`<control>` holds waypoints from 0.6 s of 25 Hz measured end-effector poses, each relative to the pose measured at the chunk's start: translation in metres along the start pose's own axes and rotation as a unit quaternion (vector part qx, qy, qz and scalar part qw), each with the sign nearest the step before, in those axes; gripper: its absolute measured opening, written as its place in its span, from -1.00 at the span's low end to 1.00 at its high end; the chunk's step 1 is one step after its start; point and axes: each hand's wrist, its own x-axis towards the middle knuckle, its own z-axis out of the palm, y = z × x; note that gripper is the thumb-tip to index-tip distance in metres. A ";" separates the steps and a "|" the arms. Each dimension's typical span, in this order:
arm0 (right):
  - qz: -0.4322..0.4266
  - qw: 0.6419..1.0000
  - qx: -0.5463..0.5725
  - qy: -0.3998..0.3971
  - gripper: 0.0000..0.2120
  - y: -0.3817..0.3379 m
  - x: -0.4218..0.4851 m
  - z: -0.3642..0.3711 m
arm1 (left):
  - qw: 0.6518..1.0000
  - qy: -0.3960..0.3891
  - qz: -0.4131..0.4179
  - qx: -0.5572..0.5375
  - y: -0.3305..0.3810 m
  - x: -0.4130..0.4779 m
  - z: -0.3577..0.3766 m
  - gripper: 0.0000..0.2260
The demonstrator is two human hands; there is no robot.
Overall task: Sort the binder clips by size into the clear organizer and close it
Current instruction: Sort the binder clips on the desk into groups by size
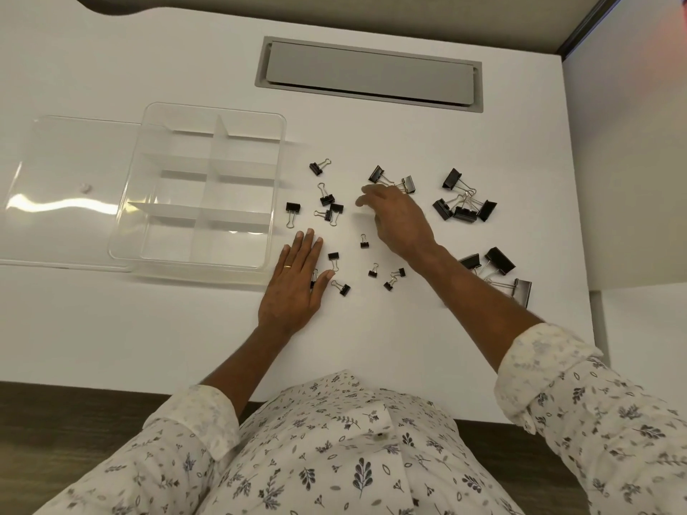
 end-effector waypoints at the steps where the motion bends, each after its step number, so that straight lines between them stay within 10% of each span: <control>1: -0.020 1.000 -0.001 -0.012 -0.52 -0.007 0.000 0.003 | 1.000 0.007 0.002 -0.015 0.001 -0.001 -0.001 -0.44; 15: -0.047 0.997 0.032 -0.043 -0.66 -0.044 -0.032 0.019 | 0.997 0.078 -0.023 -0.017 -0.011 -0.047 0.003 -0.46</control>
